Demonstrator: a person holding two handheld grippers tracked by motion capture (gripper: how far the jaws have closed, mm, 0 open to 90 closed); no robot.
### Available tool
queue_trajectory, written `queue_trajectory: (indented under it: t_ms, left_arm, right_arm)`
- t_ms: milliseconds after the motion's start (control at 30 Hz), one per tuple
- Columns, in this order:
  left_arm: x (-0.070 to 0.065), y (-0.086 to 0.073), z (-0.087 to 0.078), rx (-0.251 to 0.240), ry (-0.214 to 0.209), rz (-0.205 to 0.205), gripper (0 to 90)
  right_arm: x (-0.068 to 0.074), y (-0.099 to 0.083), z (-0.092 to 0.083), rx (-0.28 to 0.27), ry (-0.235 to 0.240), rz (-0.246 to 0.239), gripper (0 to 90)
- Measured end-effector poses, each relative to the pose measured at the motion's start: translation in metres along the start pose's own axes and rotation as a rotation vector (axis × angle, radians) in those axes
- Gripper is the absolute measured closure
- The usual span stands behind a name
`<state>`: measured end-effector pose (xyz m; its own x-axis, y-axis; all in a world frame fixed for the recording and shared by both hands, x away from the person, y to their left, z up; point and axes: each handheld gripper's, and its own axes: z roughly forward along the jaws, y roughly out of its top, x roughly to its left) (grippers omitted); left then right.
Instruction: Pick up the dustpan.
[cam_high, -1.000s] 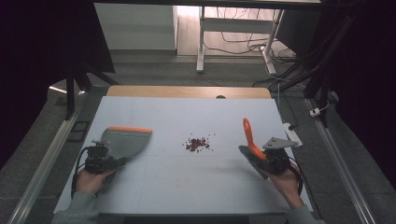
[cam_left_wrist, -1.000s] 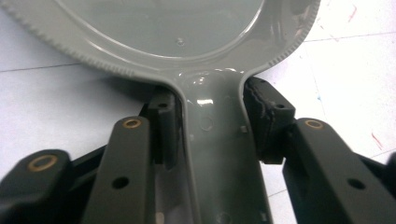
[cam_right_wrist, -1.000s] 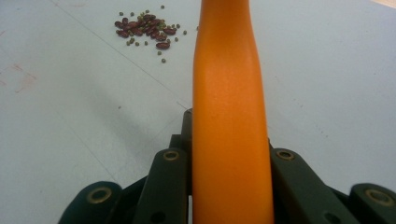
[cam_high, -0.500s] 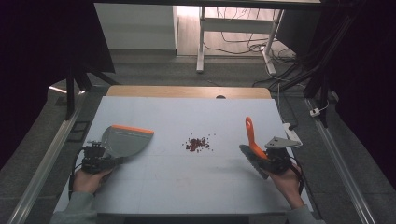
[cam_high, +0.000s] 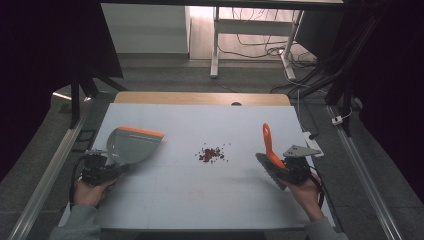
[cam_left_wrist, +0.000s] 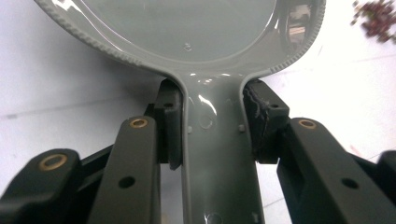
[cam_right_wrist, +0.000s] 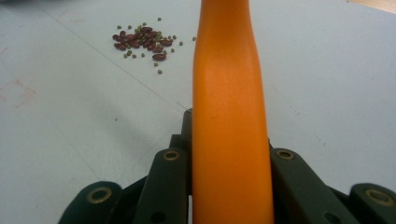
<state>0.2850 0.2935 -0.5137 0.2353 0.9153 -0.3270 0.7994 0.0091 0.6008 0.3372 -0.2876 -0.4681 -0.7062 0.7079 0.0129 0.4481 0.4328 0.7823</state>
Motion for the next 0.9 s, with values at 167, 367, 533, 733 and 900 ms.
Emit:
queue_trajectory:
  t_ms: [167, 367, 533, 733, 900]
  left_arm:
    - [0.004, 0.004, -0.003, -0.035, -0.036, 0.038, 61.3]
    - [0.007, 0.005, -0.008, -0.062, -0.082, 0.094, 61.3]
    - [0.001, 0.004, -0.012, -0.076, -0.108, 0.145, 61.2]
    - [-0.006, 0.004, -0.013, -0.068, -0.124, 0.203, 61.2]
    - [-0.011, 0.008, -0.011, -0.068, -0.137, 0.236, 61.3]
  right_arm:
    - [-0.001, 0.002, 0.000, -0.012, -0.017, 0.019, 76.6]
    - [0.002, 0.006, -0.001, -0.023, -0.035, 0.033, 76.6]
    - [0.004, 0.010, 0.002, -0.022, -0.042, 0.048, 76.6]
    - [0.006, 0.018, 0.015, 0.005, -0.051, 0.042, 76.6]
    - [0.004, 0.026, 0.022, -0.007, -0.034, 0.069, 76.6]
